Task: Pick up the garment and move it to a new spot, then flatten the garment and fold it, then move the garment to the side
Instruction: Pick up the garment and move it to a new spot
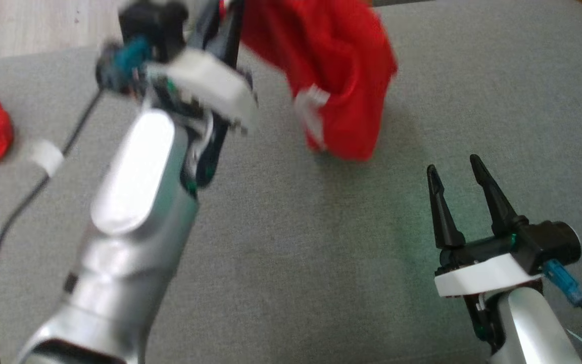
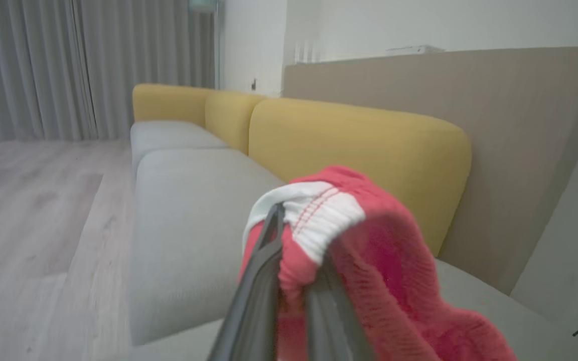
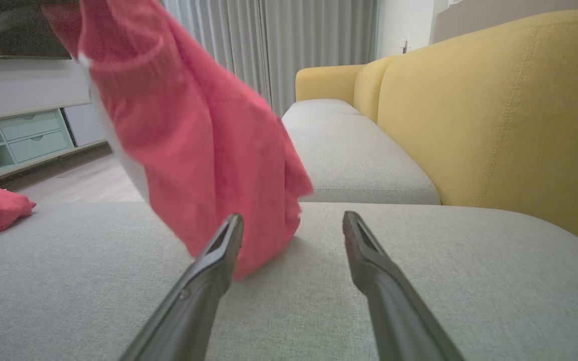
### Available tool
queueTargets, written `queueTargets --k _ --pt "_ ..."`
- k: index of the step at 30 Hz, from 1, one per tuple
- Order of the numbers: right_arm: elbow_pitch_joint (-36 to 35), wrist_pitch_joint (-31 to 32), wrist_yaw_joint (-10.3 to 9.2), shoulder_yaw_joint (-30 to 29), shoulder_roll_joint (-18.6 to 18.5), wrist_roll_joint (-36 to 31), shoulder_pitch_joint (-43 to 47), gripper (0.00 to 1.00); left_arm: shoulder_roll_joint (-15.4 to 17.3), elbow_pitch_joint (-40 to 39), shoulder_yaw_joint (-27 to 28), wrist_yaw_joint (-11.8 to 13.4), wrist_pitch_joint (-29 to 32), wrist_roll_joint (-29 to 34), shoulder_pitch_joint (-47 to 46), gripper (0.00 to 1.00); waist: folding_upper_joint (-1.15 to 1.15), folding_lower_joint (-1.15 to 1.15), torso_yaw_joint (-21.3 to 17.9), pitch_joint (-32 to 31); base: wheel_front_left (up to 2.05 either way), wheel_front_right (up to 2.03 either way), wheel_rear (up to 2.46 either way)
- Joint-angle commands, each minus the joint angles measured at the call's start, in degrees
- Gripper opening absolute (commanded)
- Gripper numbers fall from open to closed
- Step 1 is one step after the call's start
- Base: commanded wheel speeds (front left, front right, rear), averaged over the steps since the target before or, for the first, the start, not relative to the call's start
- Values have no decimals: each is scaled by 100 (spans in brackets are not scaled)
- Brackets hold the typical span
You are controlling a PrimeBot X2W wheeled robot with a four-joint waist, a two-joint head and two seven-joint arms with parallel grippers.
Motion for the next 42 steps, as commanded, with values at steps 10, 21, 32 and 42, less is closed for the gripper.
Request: queueTargets --k 10,21,32,42 --pt "-269 -62 -4 23 7 -131 -167 100 182 1153 249 530 -911 -227 1253 0 0 -1 33 498 0 0 0" --pt "-220 -62 -4 -25 7 -322 -144 100 164 1954 202 408 -1899 -196 1322 100 0 -1 326 525 0 0 0" --pt "-106 -62 -4 -193 7 -387 82 100 270 1552 151 292 -2255 -47 1952 100 0 -1 607 -173 0 0 0" --pt "-51 -62 -4 -353 7 -330 573 100 472 -189 479 563 -2274 254 3696 100 0 -1 798 -799 0 0 0"
